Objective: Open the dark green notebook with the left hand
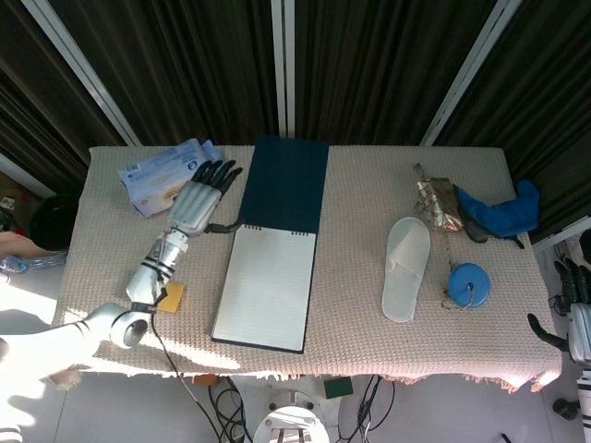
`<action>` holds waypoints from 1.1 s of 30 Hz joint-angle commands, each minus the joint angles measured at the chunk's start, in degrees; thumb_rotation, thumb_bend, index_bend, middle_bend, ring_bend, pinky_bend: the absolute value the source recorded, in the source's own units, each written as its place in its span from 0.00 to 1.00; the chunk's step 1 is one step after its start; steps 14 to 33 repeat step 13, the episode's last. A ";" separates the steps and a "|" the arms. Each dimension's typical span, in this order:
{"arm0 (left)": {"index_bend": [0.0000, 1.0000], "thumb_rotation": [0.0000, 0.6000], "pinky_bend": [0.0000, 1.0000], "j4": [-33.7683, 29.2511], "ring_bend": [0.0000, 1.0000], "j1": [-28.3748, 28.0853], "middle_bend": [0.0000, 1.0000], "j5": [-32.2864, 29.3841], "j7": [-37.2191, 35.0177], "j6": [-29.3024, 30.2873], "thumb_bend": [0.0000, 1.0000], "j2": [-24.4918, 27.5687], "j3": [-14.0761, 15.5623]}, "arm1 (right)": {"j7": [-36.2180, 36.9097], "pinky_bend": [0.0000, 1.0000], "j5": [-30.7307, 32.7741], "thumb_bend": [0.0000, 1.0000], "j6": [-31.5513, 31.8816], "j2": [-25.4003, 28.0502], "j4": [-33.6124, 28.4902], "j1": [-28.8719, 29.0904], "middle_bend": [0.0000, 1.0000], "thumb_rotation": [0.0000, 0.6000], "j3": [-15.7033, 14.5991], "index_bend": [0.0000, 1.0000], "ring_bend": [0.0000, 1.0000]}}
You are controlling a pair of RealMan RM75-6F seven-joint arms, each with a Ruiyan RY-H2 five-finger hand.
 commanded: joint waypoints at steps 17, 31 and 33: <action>0.00 0.38 0.07 -4.07 0.00 32.70 0.00 17.45 -2.75 31.67 0.20 10.00 16.74 | -0.16 0.00 -3.56 0.25 1.42 -3.41 4.77 -0.66 0.00 0.96 -2.13 0.00 0.00; 0.00 0.38 0.07 -4.07 0.00 32.70 0.00 17.45 -2.75 31.67 0.20 10.00 16.74 | -0.16 0.00 -3.56 0.25 1.42 -3.41 4.77 -0.66 0.00 0.96 -2.13 0.00 0.00; 0.00 0.38 0.07 -4.07 0.00 32.70 0.00 17.45 -2.75 31.67 0.20 10.00 16.74 | -0.16 0.00 -3.56 0.25 1.42 -3.41 4.77 -0.66 0.00 0.96 -2.13 0.00 0.00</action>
